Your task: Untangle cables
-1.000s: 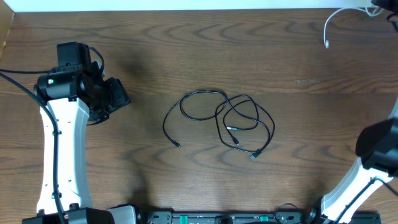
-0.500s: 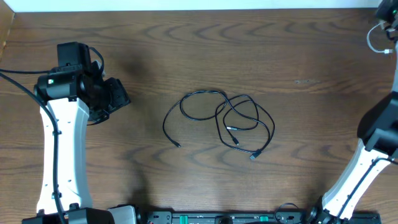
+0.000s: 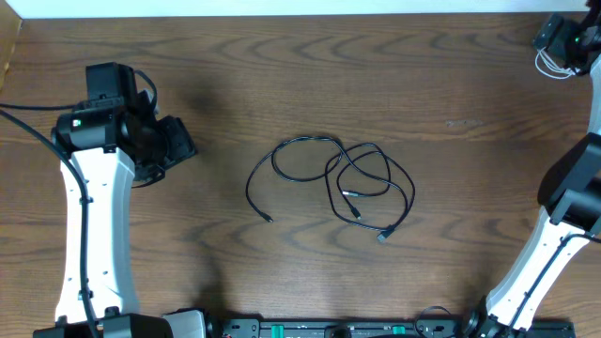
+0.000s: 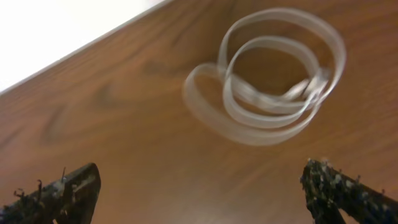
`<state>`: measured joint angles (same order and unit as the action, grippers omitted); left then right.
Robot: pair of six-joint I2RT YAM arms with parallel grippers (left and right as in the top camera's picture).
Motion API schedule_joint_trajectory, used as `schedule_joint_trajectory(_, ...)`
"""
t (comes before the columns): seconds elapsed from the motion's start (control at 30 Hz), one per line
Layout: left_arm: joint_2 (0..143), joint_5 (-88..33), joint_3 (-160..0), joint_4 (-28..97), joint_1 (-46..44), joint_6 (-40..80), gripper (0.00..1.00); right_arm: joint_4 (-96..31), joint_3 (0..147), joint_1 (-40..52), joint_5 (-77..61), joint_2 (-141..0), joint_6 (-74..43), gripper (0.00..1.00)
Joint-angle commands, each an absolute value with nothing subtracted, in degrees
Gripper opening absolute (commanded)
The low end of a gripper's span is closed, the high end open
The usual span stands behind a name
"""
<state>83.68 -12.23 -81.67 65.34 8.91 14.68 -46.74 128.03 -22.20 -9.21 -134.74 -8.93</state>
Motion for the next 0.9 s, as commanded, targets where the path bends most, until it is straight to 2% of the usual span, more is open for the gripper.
schedule_joint_trajectory(0.0,83.92,-16.21,-81.43,63.51,6.22,12.16,0.61,-52.51,128.46,-20.64,-19.79,-126.21,-8.67,0.99)
schedule_joint_trajectory(0.2,85.23,-17.52,-81.17,58.7,-1.93,13.34,0.61,-63.83,128.46,-17.96,-21.58,-124.07,-7.4,0.99)
schedule_joint_trajectory(0.3,87.42,-17.56,-81.17,56.71,-6.79,17.91,0.61,-67.61,127.96,-16.25,-21.39,-124.18,-7.4,0.99)
schedule_joint_trajectory(0.53,96.16,-17.56,-81.17,48.58,-18.74,21.1,0.61,-69.58,127.7,-12.4,-21.39,-124.18,-6.57,0.99)
schedule_joint_trajectory(0.77,105.14,-17.52,-81.17,36.21,-25.65,25.28,0.62,-72.1,127.7,-9.78,-21.1,-124.18,-4.97,0.99)
schedule_joint_trajectory(0.8,106.39,-17.5,-81.17,34.22,-26.35,27.14,0.62,-72.29,127.68,-9.56,-20.88,-124.18,-4.69,0.99)
schedule_joint_trajectory(0.87,109.21,-17.02,-81.17,29.87,-27.75,31.35,0.7,-73.1,127.68,-8.86,-20.91,-124.18,-4.1,0.99)
